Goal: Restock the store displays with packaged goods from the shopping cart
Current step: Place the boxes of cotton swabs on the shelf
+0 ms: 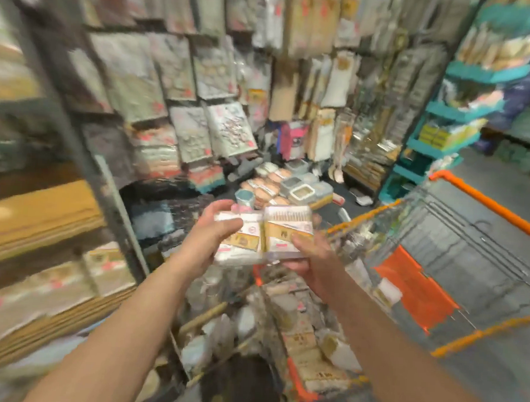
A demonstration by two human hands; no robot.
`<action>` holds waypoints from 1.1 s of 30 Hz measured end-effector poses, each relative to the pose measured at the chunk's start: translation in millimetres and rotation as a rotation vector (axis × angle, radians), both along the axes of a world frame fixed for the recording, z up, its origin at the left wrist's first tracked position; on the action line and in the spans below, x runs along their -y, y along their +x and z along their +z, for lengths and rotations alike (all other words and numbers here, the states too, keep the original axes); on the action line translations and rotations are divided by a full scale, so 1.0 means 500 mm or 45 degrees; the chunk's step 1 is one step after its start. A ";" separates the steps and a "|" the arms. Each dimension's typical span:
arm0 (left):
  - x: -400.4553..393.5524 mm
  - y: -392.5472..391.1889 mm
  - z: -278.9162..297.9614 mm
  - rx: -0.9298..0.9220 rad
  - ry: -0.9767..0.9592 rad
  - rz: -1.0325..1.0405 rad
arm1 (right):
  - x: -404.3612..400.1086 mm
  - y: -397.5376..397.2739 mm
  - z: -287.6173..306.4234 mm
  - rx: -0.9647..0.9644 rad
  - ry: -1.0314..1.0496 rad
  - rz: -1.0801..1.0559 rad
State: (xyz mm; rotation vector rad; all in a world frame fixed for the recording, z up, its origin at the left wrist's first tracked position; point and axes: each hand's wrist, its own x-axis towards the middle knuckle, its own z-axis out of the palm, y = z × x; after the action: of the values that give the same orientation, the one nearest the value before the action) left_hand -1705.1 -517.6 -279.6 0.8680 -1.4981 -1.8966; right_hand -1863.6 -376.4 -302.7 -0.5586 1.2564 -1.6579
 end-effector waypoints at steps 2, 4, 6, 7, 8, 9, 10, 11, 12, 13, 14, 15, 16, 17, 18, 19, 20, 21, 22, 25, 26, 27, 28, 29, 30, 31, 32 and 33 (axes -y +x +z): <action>0.015 0.105 0.050 -0.021 -0.068 0.060 | 0.053 0.077 0.038 0.016 -0.059 0.101; 0.032 0.201 0.097 -0.021 -0.170 0.168 | 0.106 0.150 0.071 -0.029 -0.053 0.146; 0.060 0.303 0.149 -0.071 -0.268 0.377 | 0.166 0.227 0.114 -0.134 -0.037 0.222; 0.073 0.351 0.178 -0.097 -0.317 0.485 | 0.198 0.268 0.139 -0.187 -0.047 0.289; 0.084 0.392 0.206 -0.124 -0.373 0.578 | 0.228 0.306 0.167 -0.230 -0.067 0.348; 0.094 0.427 0.228 -0.156 -0.415 0.648 | 0.256 0.335 0.192 -0.270 -0.099 0.402; 0.104 0.472 0.258 -0.210 -0.435 0.719 | 0.290 0.376 0.224 -0.306 -0.142 0.462; 0.114 0.510 0.282 -0.247 -0.448 0.764 | 0.318 0.412 0.255 -0.344 -0.183 0.510; 0.127 0.552 0.308 -0.273 -0.473 0.807 | 0.349 0.452 0.288 -0.383 -0.232 0.558; 0.142 0.590 0.333 -0.275 -0.505 0.828 | 0.381 0.488 0.317 -0.409 -0.275 0.585; 0.159 0.623 0.354 -0.270 -0.538 0.844 | 0.408 0.518 0.345 -0.436 -0.310 0.597; 0.181 0.663 0.380 -0.277 -0.574 0.869 | 0.442 0.555 0.373 -0.464 -0.350 0.608; 0.204 0.696 0.401 -0.283 -0.596 0.893 | 0.473 0.586 0.396 -0.505 -0.367 0.601; 0.231 0.727 0.425 -0.288 -0.622 0.906 | 0.508 0.621 0.420 -0.532 -0.390 0.594; 0.261 0.755 0.445 -0.275 -0.651 0.909 | 0.540 0.651 0.443 -0.544 -0.402 0.571; 0.291 0.776 0.461 -0.250 -0.678 0.914 | 0.570 0.674 0.462 -0.551 -0.407 0.559; 0.330 0.802 0.478 -0.227 -0.701 0.922 | 0.600 0.704 0.486 -0.568 -0.413 0.546; 0.364 0.821 0.493 -0.214 -0.717 0.925 | 0.631 0.725 0.503 -0.566 -0.427 0.541; 0.403 0.841 0.507 -0.206 -0.735 0.926 | 0.664 0.745 0.520 -0.554 -0.450 0.523; 0.511 0.884 0.546 -0.137 -0.779 0.897 | 0.751 0.778 0.569 -0.588 -0.487 0.453; 0.543 0.894 0.558 -0.123 -0.783 0.887 | 0.780 0.786 0.582 -0.636 -0.501 0.417; 0.576 0.903 0.569 -0.120 -0.781 0.871 | 0.809 0.792 0.596 -0.675 -0.522 0.373; 0.608 0.909 0.576 -0.120 -0.766 0.853 | 0.830 0.797 0.609 -0.706 -0.534 0.331; 0.633 0.912 0.579 -0.107 -0.754 0.833 | 0.851 0.798 0.618 -0.734 -0.535 0.317; 0.662 0.916 0.578 -0.081 -0.740 0.821 | 0.877 0.798 0.625 -0.769 -0.530 0.311; 0.680 0.917 0.573 -0.042 -0.743 0.804 | 0.899 0.795 0.627 -0.812 -0.514 0.316; 0.702 0.919 0.565 -0.003 -0.753 0.787 | 0.916 0.792 0.629 -0.860 -0.488 0.324; 0.721 0.921 0.555 0.030 -0.766 0.763 | 0.931 0.788 0.627 -0.912 -0.458 0.333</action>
State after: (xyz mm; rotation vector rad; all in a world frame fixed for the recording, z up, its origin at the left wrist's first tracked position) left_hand -1244.7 -877.8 -2.2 0.9077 -1.4795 -0.9371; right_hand -1469.5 -842.1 10.6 -1.5708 1.2901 -1.5093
